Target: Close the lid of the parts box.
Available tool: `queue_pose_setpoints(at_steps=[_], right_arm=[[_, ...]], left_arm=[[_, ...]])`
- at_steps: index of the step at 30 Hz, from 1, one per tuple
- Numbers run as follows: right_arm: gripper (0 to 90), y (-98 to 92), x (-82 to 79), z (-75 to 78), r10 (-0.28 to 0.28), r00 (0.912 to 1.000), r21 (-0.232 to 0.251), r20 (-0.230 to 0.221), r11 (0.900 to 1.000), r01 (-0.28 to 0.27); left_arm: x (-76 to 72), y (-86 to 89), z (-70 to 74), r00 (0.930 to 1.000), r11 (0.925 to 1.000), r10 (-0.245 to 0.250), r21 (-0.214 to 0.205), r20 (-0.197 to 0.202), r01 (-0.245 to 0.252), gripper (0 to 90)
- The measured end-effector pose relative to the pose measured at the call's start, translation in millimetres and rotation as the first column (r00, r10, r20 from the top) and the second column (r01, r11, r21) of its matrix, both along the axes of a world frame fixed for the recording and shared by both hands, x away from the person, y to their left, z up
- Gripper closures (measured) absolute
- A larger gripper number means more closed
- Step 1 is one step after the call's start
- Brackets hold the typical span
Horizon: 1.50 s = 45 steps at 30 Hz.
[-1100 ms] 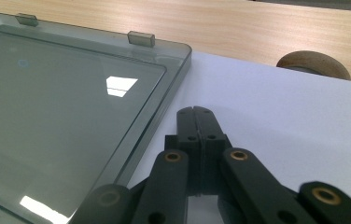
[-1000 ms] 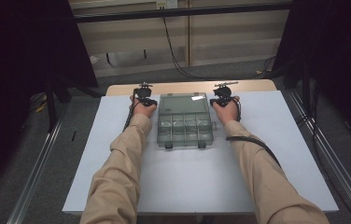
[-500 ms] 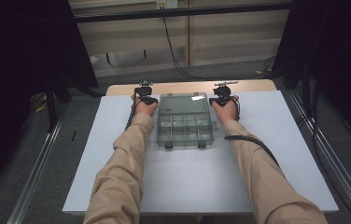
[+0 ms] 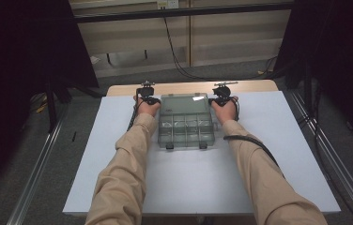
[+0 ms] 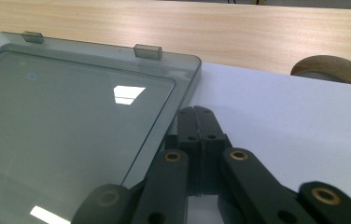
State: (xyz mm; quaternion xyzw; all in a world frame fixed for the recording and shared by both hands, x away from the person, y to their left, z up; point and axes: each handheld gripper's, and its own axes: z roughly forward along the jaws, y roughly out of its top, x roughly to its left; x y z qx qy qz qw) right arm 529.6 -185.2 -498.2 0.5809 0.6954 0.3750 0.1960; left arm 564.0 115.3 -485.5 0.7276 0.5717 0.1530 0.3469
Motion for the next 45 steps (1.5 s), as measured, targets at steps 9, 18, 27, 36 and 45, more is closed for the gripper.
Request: queue_pose_setpoints(at_steps=[9, 18, 27, 36, 45], right_arm=[[90.0, -2.5, -0.1, -0.6, -0.021, 0.9995, 0.066, -0.021, 0.9976, 0.023], [90.0, -3.8, -2.3, 2.4, -0.046, 0.9989, 0.121, 0.000, 0.9916, 0.046], [90.0, -11.2, -7.5, 12.3, -0.034, 0.9992, 0.156, 0.022, 0.9872, 0.031], [90.0, -12.6, -12.6, 25.2, -0.037, 0.9983, 0.161, 0.044, 0.9866, 0.030], [90.0, -14.6, -18.8, 38.2, -0.028, 0.9969, 0.168, 0.074, 0.9857, 0.015]], left_arm=[[1.1, 5.6, 0.6, 0.9997, 0.9992, -0.013, -0.037, -0.022, 0.012, 90.0], [-2.2, 8.5, 7.3, 0.9999, 0.9964, -0.003, -0.085, -0.016, 0.002, 90.0], [-7.8, 7.0, 18.4, 0.9998, 0.9908, 0.004, -0.135, 0.017, -0.002, 90.0], [-14.2, 8.3, 34.9, 0.9991, 0.9889, 0.000, -0.149, 0.041, 0.006, 90.0], [-23.2, 11.5, 50.2, 0.9973, 0.9795, -0.006, -0.200, 0.073, 0.021, 90.0]])
